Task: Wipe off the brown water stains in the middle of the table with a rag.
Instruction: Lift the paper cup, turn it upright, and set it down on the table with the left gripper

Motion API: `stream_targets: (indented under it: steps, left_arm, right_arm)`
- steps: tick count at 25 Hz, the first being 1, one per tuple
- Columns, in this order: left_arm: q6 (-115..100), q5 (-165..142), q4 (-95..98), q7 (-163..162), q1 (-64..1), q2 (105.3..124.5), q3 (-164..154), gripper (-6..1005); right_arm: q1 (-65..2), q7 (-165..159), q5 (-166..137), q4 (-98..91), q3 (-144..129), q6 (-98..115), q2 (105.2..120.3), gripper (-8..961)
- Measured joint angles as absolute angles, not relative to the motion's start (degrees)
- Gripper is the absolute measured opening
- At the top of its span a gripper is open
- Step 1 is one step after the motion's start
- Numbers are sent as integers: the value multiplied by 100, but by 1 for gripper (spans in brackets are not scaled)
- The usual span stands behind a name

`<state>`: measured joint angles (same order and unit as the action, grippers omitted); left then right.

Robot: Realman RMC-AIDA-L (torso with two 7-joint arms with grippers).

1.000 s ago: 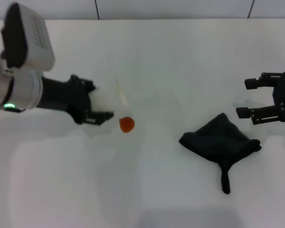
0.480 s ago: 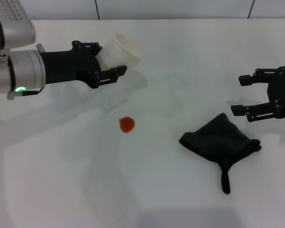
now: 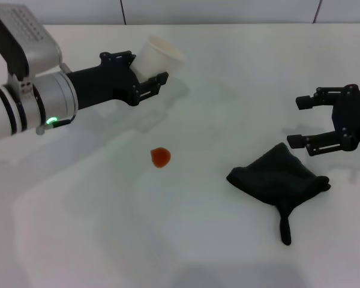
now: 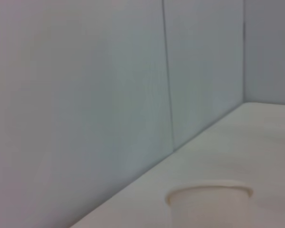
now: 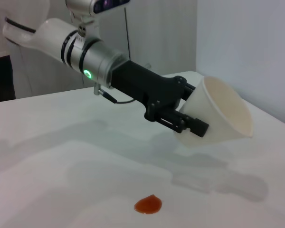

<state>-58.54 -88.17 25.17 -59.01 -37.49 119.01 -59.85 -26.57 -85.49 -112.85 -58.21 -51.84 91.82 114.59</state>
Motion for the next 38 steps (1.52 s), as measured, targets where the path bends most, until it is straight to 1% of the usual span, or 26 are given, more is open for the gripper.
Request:
stream_targets:
  steps: [5, 15, 38]
  left_arm:
    - [-5750, -8036, 1928, -5037, -3720, 11916, -5987, 529]
    - [-5552, -7558, 1273, -4261, -3617, 11950, -6007, 532]
    - [-5470, -7160, 954, -3369, -3406, 11989, -6042, 538]
  right_arm:
    - [-2661, -8502, -11285, -5812, -5188, 9183, 11461, 856]
    - [-2634, -8496, -11285, -5794, -5185, 9178, 11468, 856]
    - [-2575, -8499, -11285, -5774, -5140, 9034, 11470, 856]
